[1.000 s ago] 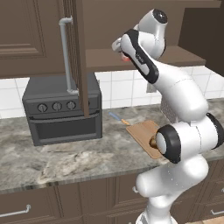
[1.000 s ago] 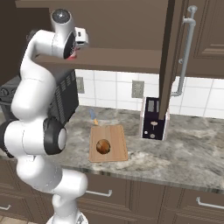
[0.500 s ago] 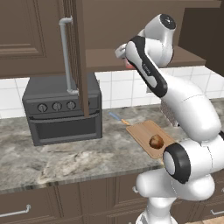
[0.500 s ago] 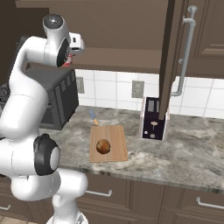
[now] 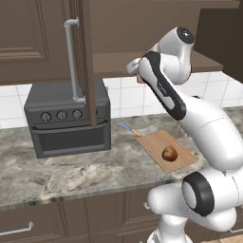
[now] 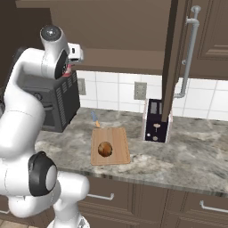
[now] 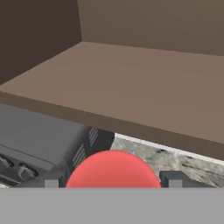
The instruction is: Pick the bread, place it on the cutting board, pick the jam, place it on the counter, and close the cabinet.
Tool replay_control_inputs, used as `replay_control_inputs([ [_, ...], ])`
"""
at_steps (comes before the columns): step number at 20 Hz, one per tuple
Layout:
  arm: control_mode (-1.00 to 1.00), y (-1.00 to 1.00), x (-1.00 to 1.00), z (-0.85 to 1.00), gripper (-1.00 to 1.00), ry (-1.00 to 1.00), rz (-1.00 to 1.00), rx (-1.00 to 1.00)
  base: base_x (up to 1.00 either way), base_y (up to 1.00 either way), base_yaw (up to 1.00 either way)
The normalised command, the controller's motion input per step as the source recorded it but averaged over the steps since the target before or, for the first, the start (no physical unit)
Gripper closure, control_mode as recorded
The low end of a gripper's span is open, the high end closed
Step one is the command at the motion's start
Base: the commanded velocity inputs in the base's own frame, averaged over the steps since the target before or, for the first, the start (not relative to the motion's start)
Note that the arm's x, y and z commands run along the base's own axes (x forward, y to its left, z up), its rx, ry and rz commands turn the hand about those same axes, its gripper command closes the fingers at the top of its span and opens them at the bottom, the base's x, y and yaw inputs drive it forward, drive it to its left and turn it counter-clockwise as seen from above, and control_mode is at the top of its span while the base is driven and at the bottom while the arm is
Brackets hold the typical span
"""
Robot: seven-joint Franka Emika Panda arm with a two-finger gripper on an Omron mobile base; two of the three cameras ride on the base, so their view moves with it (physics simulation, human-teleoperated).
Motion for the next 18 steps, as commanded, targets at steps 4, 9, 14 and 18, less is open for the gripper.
replay_control_inputs([
  [4, -1.00, -0.19, -0.07, -0.33, 1.00, 0.00, 0.00, 0.00, 0.00, 0.00, 0.00],
  [9, -1.00, -0.08, -0.09, -0.38, 1.00, 0.00, 0.00, 0.00, 0.00, 0.00, 0.00],
  [14, -1.00, -0.04, -0.02, -0.40, 1.00, 0.00, 0.00, 0.00, 0.00, 0.00, 0.00],
  [18, -1.00, -0.16, 0.00, -0.30, 1.00, 0.00, 0.00, 0.00, 0.00, 0.00, 0.00],
])
